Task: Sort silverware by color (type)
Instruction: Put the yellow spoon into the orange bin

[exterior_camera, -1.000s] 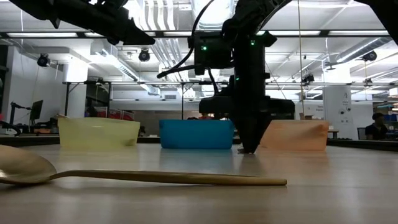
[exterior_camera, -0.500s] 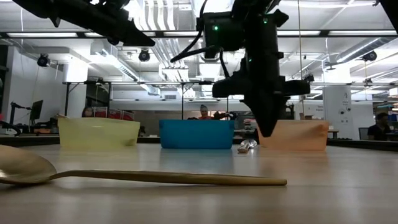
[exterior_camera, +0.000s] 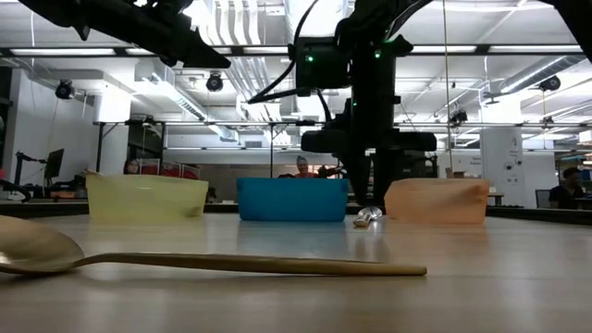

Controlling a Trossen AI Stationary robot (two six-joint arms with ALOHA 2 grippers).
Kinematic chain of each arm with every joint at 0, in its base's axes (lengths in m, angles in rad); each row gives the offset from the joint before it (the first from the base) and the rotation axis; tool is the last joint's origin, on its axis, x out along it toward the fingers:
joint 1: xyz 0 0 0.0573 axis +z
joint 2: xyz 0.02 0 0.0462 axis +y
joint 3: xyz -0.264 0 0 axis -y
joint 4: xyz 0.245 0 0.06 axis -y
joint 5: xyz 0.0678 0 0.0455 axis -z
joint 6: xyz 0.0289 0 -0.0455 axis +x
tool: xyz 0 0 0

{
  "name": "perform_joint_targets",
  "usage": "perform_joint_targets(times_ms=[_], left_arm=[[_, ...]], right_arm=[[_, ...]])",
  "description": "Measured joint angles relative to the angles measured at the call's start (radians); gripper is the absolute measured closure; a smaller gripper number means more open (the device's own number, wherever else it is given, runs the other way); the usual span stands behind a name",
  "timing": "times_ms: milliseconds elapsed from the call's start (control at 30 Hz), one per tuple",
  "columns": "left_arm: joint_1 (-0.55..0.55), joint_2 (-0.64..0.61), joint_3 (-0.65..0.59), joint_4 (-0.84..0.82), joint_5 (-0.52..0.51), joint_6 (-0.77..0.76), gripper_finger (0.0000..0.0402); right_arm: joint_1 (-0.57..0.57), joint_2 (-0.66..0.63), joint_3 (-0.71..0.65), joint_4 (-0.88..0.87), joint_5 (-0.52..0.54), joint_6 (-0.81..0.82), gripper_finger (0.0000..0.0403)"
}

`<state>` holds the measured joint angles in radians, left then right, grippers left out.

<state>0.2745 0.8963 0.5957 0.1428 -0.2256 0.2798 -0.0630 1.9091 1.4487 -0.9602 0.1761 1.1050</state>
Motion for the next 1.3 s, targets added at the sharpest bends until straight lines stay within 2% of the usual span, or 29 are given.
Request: perform_joint_targets(times_ms=[133, 233, 667, 1100, 1300], left_arm=[[0.0, 0.001, 0.0, -0.001, 0.0, 0.0, 0.0357], [0.0, 0.006, -0.001, -0.001, 0.0, 0.0, 0.0357], [0.0, 0.028, -0.002, 0.007, 0.0, 0.0, 0.0357], [0.0, 0.03, -0.002, -0.027, 0.0, 0.0, 0.0357], [0.0, 0.03, -0.002, -0.031, 0.0, 0.0, 0.0357]], right_arm=[[-0.003, 0.006, -0.002, 0.004, 0.009, 0.011, 0.0241], [-0.003, 0.02, -0.002, 0.023, 0.035, 0.029, 0.0232], [-0.007, 0.093, 0.001, 0.032, 0.049, 0.011, 0.0234], [-0.006, 0.094, 0.002, 0.004, -0.058, -0.067, 0.0235], [-0.002, 0.095, 0.0, 0.0, -0.069, -0.084, 0.0258]])
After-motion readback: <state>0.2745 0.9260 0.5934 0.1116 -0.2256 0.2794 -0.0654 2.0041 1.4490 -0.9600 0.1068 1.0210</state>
